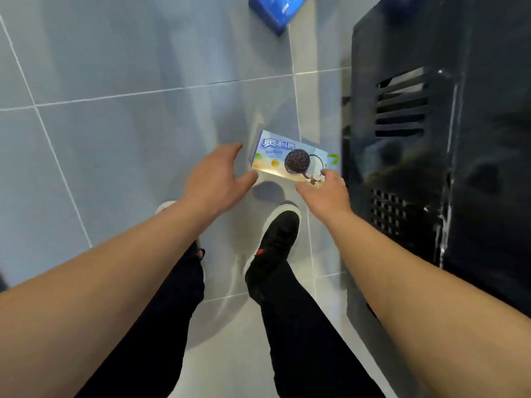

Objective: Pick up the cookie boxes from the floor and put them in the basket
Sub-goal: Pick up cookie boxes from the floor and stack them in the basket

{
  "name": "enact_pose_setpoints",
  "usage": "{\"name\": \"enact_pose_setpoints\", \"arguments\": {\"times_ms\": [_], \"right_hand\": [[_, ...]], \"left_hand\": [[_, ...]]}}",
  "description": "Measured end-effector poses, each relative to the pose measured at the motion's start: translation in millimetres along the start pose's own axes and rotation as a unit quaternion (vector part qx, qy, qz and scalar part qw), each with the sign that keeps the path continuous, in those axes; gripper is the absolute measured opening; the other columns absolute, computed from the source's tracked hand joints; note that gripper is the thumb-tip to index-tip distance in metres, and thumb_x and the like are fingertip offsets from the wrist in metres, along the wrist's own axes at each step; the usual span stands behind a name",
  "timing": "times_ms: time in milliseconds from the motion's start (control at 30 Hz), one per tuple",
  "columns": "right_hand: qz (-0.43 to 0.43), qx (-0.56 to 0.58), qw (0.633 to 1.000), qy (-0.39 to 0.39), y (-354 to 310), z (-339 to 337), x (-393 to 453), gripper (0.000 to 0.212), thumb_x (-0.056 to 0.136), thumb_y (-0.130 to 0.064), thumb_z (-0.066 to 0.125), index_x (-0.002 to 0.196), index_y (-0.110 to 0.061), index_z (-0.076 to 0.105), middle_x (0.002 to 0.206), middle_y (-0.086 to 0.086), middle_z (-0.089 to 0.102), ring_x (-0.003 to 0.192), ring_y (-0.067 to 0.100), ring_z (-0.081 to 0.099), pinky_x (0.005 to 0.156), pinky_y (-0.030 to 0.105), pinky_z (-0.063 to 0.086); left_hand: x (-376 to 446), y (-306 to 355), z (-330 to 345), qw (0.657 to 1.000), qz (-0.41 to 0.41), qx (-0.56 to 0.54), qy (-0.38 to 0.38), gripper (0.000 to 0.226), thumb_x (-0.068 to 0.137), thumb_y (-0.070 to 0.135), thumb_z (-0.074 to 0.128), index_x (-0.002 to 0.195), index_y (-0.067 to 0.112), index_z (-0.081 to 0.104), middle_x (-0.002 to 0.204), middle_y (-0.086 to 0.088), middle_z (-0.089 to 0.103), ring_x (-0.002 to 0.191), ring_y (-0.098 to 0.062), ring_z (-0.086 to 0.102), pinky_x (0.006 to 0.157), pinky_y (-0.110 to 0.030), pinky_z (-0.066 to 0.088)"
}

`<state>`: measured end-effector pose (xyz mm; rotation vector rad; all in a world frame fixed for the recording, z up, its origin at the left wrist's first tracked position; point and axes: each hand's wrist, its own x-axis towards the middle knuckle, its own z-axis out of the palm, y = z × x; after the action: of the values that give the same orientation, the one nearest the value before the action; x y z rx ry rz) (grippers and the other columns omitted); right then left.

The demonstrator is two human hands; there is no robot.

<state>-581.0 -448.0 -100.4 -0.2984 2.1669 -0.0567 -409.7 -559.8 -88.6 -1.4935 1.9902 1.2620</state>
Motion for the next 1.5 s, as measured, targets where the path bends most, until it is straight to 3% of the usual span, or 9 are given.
{"name": "enact_pose_setpoints", "arguments": {"times_ms": [233, 333, 533, 767, 933, 1067, 1167, 1333, 1500], "right_hand": [[0.097, 0.083, 0.984, 0.127, 35, 69, 113, 0.104, 0.075, -0.045, 0.075, 0.153, -0.013, 0.014, 0.156, 0.009, 0.020, 0.136, 0.034, 0.035, 0.109, 0.037, 0.031], [0.113, 0.155, 0.973, 0.131, 48, 78, 142, 0.107, 0.069, -0.048, 0.079, 0.151, -0.017, 0.018, 0.149, 0.009, 0.036, 0.131, 0.029, 0.044, 0.110, 0.039, 0.038], [0.101, 0.157, 0.972, 0.139, 45, 80, 122, 0.096, 0.064, -0.051, 0.079, 0.139, -0.017, 0.031, 0.130, 0.007, 0.054, 0.117, 0.027, 0.056, 0.100, 0.045, 0.047], [0.024, 0.124, 0.986, 0.111, -11, 53, -9, 0.081, 0.070, -0.039, 0.080, 0.135, -0.013, 0.038, 0.127, 0.006, 0.054, 0.113, 0.022, 0.056, 0.090, 0.027, 0.042], [-0.024, 0.115, 0.990, 0.077, -72, -10, -149, 0.090, 0.073, -0.039, 0.079, 0.143, -0.013, 0.030, 0.137, 0.006, 0.047, 0.120, 0.022, 0.050, 0.089, 0.023, 0.033], [-0.057, 0.105, 0.990, 0.077, -108, -68, -252, 0.092, 0.074, -0.043, 0.078, 0.145, -0.014, 0.028, 0.139, 0.002, 0.045, 0.108, 0.011, 0.049, 0.088, 0.026, 0.036], [-0.089, 0.120, 0.985, 0.084, -127, -115, -329, 0.087, 0.068, -0.041, 0.079, 0.137, -0.013, 0.035, 0.130, 0.005, 0.050, 0.113, 0.022, 0.054, 0.089, 0.033, 0.045], [-0.195, 0.132, 0.966, 0.107, -132, -178, -420, 0.069, 0.066, -0.031, 0.082, 0.122, -0.017, 0.045, 0.115, -0.001, 0.057, 0.099, 0.016, 0.060, 0.082, 0.029, 0.049], [-0.265, 0.149, 0.945, 0.120, -113, -210, -477, 0.073, 0.062, -0.033, 0.082, 0.123, -0.024, 0.043, 0.115, -0.005, 0.052, 0.103, 0.016, 0.058, 0.088, 0.038, 0.052]], "left_hand": [[106, -41, 90, 0.999, 0.000, -0.041, -0.005, 0.071, 0.085, 0.040, 0.062, 0.145, 0.016, 0.033, 0.144, -0.008, 0.046, 0.130, -0.027, 0.044, 0.102, -0.035, 0.037], [132, -41, 111, 0.994, 0.015, -0.111, -0.014, 0.065, 0.080, 0.037, 0.063, 0.139, 0.024, 0.041, 0.130, 0.000, 0.058, 0.115, -0.021, 0.055, 0.090, -0.029, 0.042], [127, -40, 113, 0.979, -0.024, -0.201, -0.023, 0.064, 0.069, 0.041, 0.066, 0.130, 0.032, 0.049, 0.118, 0.007, 0.064, 0.106, -0.013, 0.060, 0.095, -0.030, 0.046], [19, -43, 15, 0.974, -0.083, -0.210, 0.028, 0.054, 0.079, 0.031, 0.066, 0.130, 0.023, 0.050, 0.120, 0.005, 0.061, 0.105, -0.016, 0.056, 0.081, -0.024, 0.038], [-104, -10, -107, 0.968, -0.102, -0.223, 0.057, 0.043, 0.086, 0.028, 0.065, 0.126, 0.022, 0.051, 0.114, 0.008, 0.060, 0.097, -0.012, 0.053, 0.071, -0.018, 0.031], [-193, 23, -193, 0.961, -0.084, -0.252, 0.074, 0.047, 0.084, 0.028, 0.068, 0.127, 0.020, 0.050, 0.117, 0.004, 0.062, 0.104, -0.018, 0.060, 0.091, -0.033, 0.047], [-264, 53, -254, 0.954, -0.091, -0.270, 0.095, 0.054, 0.085, 0.026, 0.069, 0.133, 0.015, 0.047, 0.124, -0.001, 0.058, 0.108, -0.020, 0.059, 0.095, -0.035, 0.047], [-350, 87, -307, 0.940, -0.078, -0.303, 0.135, 0.079, 0.083, 0.037, 0.070, 0.148, 0.024, 0.028, 0.128, -0.006, 0.048, 0.112, -0.018, 0.054, 0.099, -0.040, 0.046], [-417, 110, -315, 0.923, -0.042, -0.351, 0.152, 0.096, 0.075, 0.046, 0.074, 0.150, 0.038, 0.016, 0.144, 0.002, 0.042, 0.124, -0.015, 0.051, 0.103, -0.044, 0.045]]}}
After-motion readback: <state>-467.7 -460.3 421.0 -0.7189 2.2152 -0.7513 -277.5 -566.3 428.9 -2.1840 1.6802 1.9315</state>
